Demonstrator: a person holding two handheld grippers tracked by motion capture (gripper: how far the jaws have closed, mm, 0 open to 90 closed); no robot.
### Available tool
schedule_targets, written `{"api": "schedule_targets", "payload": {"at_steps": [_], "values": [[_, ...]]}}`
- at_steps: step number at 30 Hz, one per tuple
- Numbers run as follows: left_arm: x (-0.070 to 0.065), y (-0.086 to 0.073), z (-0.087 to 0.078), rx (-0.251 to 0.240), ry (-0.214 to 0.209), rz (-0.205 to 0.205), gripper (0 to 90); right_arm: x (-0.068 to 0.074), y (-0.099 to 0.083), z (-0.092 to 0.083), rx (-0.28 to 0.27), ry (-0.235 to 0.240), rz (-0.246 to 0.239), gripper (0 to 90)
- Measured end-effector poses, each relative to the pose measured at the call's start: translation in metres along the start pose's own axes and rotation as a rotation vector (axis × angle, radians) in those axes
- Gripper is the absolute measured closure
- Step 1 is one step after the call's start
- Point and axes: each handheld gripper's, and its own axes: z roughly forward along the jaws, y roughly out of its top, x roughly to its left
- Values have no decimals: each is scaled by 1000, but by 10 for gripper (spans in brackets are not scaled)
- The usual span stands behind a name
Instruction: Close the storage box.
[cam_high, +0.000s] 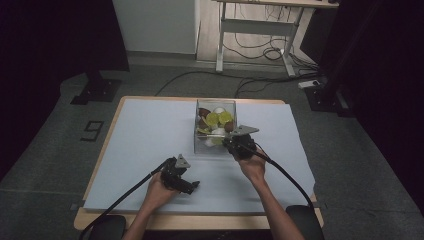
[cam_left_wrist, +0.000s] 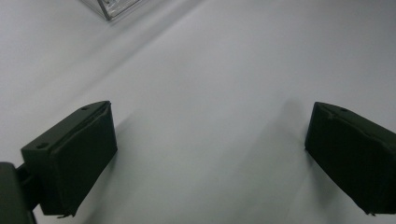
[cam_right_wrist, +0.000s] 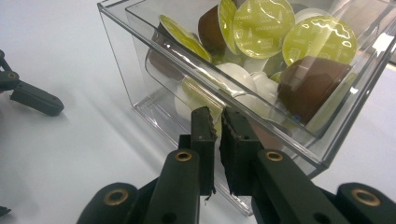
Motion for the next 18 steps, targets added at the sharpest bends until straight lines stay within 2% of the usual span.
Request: {"api": "schedule_targets", "payload": {"at_steps": [13,18], "values": [[0,0,0,0,0,1,20,2,-1,3,4,1,5,806],[0,0,0,-1,0,1,20,2,-2,6,-1,-19,6,812]]}}
